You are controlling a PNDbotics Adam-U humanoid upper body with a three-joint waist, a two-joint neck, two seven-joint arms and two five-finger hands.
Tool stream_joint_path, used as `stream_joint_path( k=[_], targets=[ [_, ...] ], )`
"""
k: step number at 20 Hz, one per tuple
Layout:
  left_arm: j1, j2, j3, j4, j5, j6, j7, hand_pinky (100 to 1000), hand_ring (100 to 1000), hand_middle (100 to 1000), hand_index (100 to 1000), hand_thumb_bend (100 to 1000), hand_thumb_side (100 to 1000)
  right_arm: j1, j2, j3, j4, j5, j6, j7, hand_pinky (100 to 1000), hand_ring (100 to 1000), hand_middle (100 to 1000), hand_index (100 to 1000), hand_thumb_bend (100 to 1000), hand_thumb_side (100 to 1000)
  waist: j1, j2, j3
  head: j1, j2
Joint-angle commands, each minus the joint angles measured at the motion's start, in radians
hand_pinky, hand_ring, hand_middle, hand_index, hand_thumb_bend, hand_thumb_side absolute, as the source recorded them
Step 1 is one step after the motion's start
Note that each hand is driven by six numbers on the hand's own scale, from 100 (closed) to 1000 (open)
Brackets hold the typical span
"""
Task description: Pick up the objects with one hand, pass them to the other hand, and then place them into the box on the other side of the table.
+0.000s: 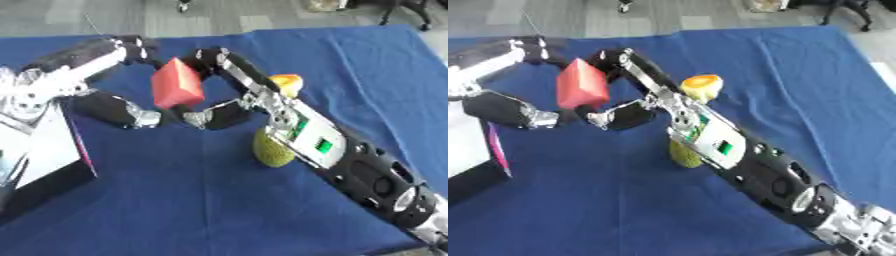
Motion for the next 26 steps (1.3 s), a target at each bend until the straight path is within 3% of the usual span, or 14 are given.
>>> stream_joint_path(
  k=[1,6,13,26],
  targets=[
    [-0.017,0.005,0.002,-0.013,0.012,0.006,-0.001,902,875,946,810,529,514,-0.012,-0.010,-0.005,-0.017,0.002,-0.004,0.002,688,684,533,614,100,100,-0.004,0.001,-0.001,0.000,0.006],
    [-0.014,0.000,0.003,-0.003,0.010,0.012,0.010,900,871,942,804,467,511,-0.012,-0.010,-0.004,-0.019,0.002,-0.006,0.003,688,684,533,614,100,100,-0.004,0.002,-0.001,-0.001,0.006],
    [-0.011,-0.011,0.006,0.015,0.007,0.020,0.031,890,862,930,785,288,450,-0.013,-0.009,-0.001,-0.025,0.003,-0.008,0.004,684,682,531,612,100,100,-0.005,0.006,-0.002,0.000,0.006],
    [-0.012,-0.028,0.009,0.052,0.004,0.013,0.038,862,828,879,696,291,366,-0.012,-0.009,0.004,-0.040,0.000,-0.010,0.012,679,683,529,610,100,100,-0.006,0.011,-0.003,-0.002,0.006]
  ],
)
